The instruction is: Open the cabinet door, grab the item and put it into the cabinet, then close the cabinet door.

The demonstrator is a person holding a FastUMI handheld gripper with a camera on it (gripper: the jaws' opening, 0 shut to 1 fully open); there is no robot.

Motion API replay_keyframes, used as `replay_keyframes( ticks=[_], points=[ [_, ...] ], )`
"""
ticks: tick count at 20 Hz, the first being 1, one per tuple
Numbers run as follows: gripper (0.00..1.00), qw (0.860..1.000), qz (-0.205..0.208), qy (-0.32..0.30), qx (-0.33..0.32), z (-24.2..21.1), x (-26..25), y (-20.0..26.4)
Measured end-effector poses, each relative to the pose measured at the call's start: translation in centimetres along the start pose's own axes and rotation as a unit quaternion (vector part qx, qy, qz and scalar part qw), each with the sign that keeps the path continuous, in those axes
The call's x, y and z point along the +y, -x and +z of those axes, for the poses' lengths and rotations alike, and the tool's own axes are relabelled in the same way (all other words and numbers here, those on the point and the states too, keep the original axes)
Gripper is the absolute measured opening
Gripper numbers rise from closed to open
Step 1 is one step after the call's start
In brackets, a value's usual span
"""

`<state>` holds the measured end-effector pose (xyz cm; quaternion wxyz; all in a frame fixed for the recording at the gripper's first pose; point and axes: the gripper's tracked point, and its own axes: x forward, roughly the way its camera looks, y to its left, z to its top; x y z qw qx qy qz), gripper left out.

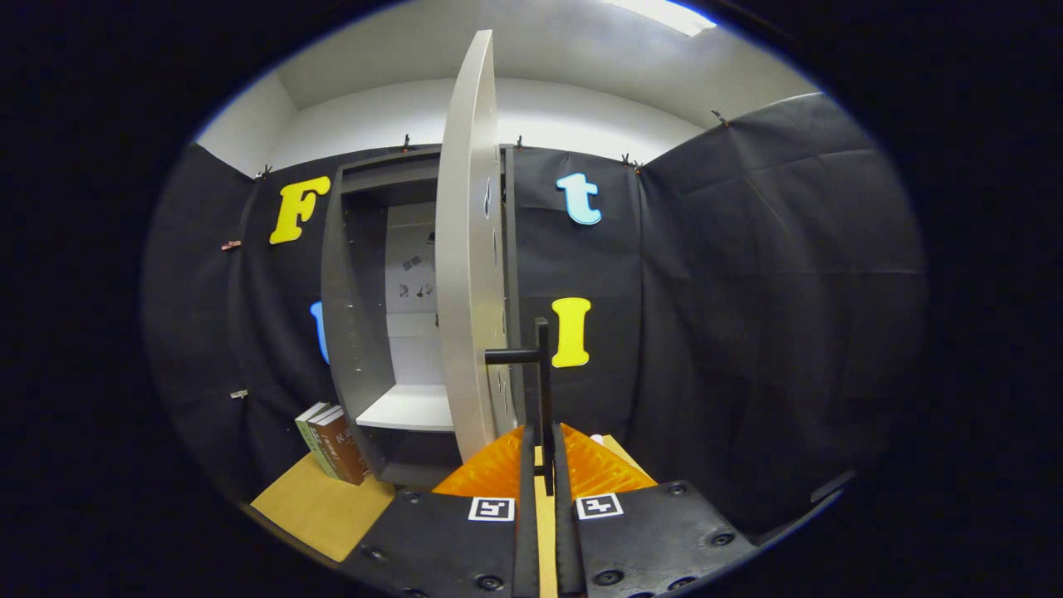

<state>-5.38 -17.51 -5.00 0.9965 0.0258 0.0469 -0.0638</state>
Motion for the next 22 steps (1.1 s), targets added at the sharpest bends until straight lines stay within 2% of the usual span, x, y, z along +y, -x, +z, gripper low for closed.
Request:
replay_keyframes(
  ticks=[3,5,9,10,12,13,17,20,22],
  points=[
    [0.12,0.999,-0.024,0.012,-0.018,0.8,-2.0,1.1],
    [0.12,0.999,-0.018,0.014,-0.028,1.4,-1.3,1.7],
    [0.12,0.998,-0.037,0.032,-0.046,2.4,-2.7,3.1],
    [0.21,0.998,-0.035,0.034,-0.049,2.7,-2.6,4.3],
    [0.30,0.997,-0.021,0.049,-0.056,3.1,-1.5,5.3],
    [0.33,0.997,-0.001,0.052,-0.055,3.2,-0.5,6.0],
    [0.98,0.996,0.078,0.034,-0.027,1.0,5.5,8.2],
    [0.97,0.994,0.099,0.049,0.012,-2.7,8.3,8.5],
    [0.97,0.992,0.117,0.032,0.047,-5.9,10.6,8.2]
  ],
)
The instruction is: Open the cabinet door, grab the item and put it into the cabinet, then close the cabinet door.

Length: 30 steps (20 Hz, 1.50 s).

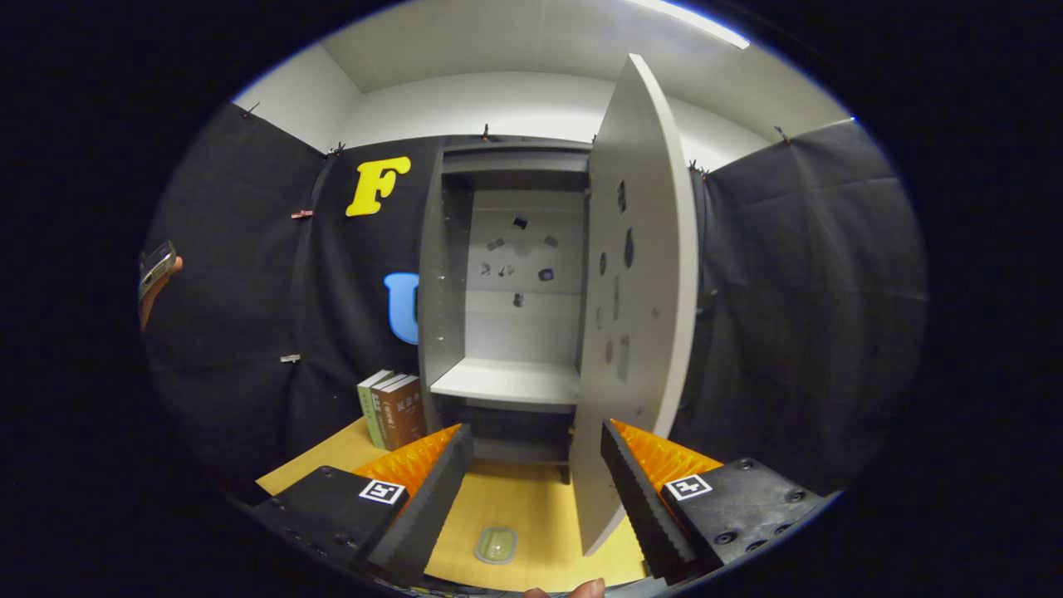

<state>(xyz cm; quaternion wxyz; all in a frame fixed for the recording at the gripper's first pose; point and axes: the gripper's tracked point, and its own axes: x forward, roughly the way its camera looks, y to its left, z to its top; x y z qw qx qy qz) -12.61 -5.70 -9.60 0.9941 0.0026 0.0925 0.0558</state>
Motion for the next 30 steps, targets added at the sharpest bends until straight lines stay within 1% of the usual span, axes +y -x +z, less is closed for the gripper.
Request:
replay_keyframes(
  ticks=[2,4,8,12,16,19,23,25,27,28,29,30],
  points=[
    [0.97,0.999,0.017,-0.019,0.031,-3.0,1.8,-0.8],
    [0.98,0.998,0.025,-0.024,0.057,-6.2,3.0,-1.9],
    [0.98,0.993,0.023,-0.019,0.111,-12.4,3.5,-3.8],
    [0.98,0.983,0.020,-0.021,0.179,-18.9,4.1,-5.8],
    [0.98,0.965,0.020,-0.015,0.259,-26.7,4.8,-7.1],
    [0.98,0.946,0.017,-0.025,0.324,-33.1,5.7,-8.0],
    [0.98,0.927,-0.014,-0.025,0.373,-39.3,5.0,-10.3],
    [0.95,0.921,-0.028,-0.020,0.387,-41.4,4.4,-11.4],
    [0.86,0.915,-0.035,-0.019,0.402,-43.4,4.0,-11.7],
    [0.79,0.912,-0.038,-0.021,0.408,-44.2,3.9,-12.0],
    [0.74,0.910,-0.044,-0.017,0.413,-44.6,3.6,-12.0],
    [0.69,0.912,-0.046,-0.010,0.407,-44.7,3.5,-12.4]
  ],
)
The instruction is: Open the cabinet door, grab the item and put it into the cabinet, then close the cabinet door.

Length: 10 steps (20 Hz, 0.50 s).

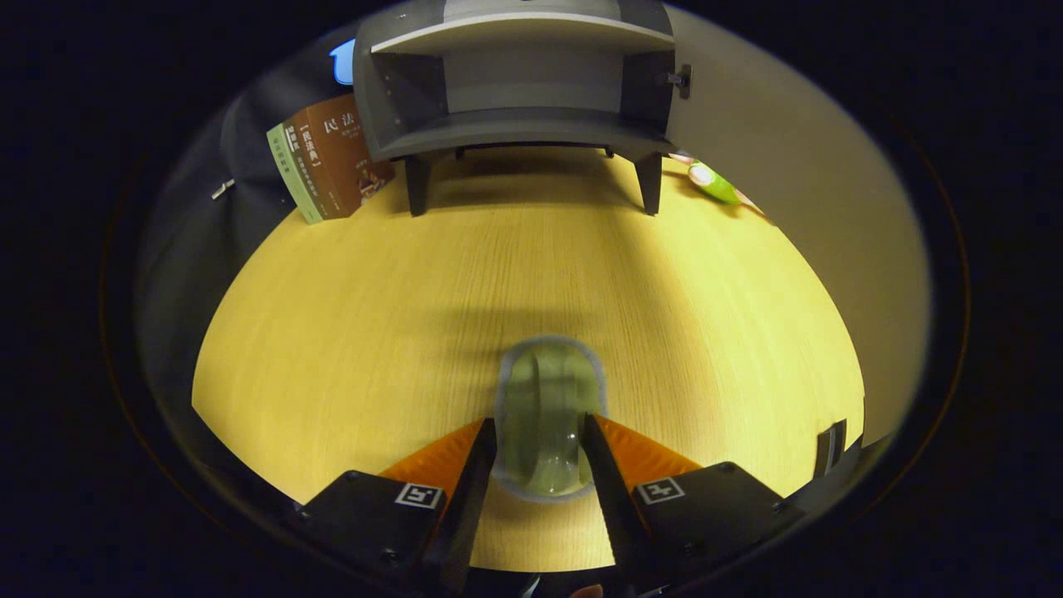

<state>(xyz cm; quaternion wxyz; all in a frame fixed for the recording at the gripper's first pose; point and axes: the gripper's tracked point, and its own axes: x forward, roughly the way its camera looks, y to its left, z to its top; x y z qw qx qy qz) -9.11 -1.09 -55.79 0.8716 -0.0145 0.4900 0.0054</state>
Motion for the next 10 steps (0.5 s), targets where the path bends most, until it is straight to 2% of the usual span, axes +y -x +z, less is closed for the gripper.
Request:
replay_keyframes(
  ticks=[3,4,5,7,9,10],
  points=[
    [0.70,1.000,-0.005,0.006,-0.006,0.7,0.0,-0.2],
    [0.63,1.000,-0.004,0.009,-0.001,0.4,0.0,-0.7],
    [0.63,1.000,-0.013,0.020,-0.014,1.1,-0.1,-0.6],
    [0.22,1.000,-0.013,0.008,-0.005,0.8,-0.5,-0.4],
    [0.22,1.000,-0.014,-0.001,-0.009,1.2,-0.8,-0.4],
    [0.16,1.000,-0.017,-0.003,-0.011,1.3,-0.9,-0.3]
  ],
)
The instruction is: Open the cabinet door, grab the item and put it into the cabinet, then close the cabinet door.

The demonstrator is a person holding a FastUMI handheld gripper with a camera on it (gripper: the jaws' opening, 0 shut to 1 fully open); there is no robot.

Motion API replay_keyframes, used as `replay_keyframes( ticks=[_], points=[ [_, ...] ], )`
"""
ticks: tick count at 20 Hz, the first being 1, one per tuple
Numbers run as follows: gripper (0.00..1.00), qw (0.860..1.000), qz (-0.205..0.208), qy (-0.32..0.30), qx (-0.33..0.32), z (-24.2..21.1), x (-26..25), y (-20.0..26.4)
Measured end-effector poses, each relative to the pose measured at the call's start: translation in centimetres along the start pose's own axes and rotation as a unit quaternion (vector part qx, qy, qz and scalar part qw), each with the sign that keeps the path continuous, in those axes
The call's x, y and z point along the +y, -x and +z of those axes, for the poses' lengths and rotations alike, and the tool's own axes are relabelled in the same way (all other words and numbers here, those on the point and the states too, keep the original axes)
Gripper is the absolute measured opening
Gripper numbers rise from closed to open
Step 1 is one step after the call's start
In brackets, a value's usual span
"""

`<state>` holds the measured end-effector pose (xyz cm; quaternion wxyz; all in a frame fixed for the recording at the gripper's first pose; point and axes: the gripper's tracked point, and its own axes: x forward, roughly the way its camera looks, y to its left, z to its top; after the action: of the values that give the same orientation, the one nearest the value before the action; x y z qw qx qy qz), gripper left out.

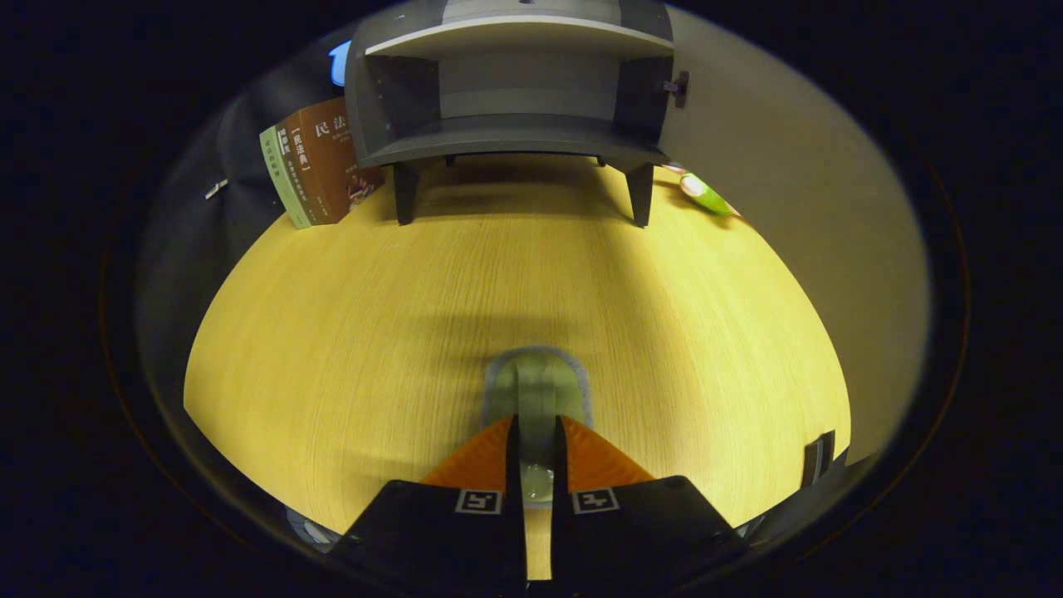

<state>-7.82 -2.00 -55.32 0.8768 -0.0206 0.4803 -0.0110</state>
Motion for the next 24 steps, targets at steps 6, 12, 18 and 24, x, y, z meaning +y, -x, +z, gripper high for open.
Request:
replay_keyframes(
  ticks=[6,12,18,24],
  points=[
    [0.16,0.998,0.006,-0.005,-0.055,4.5,-0.4,3.7],
    [0.16,0.992,0.035,-0.003,-0.121,10.9,0.7,10.6],
    [0.16,0.985,0.061,0.001,-0.162,17.2,1.9,16.1],
    [0.16,0.978,0.073,-0.005,-0.195,24.8,2.9,18.6]
  ],
)
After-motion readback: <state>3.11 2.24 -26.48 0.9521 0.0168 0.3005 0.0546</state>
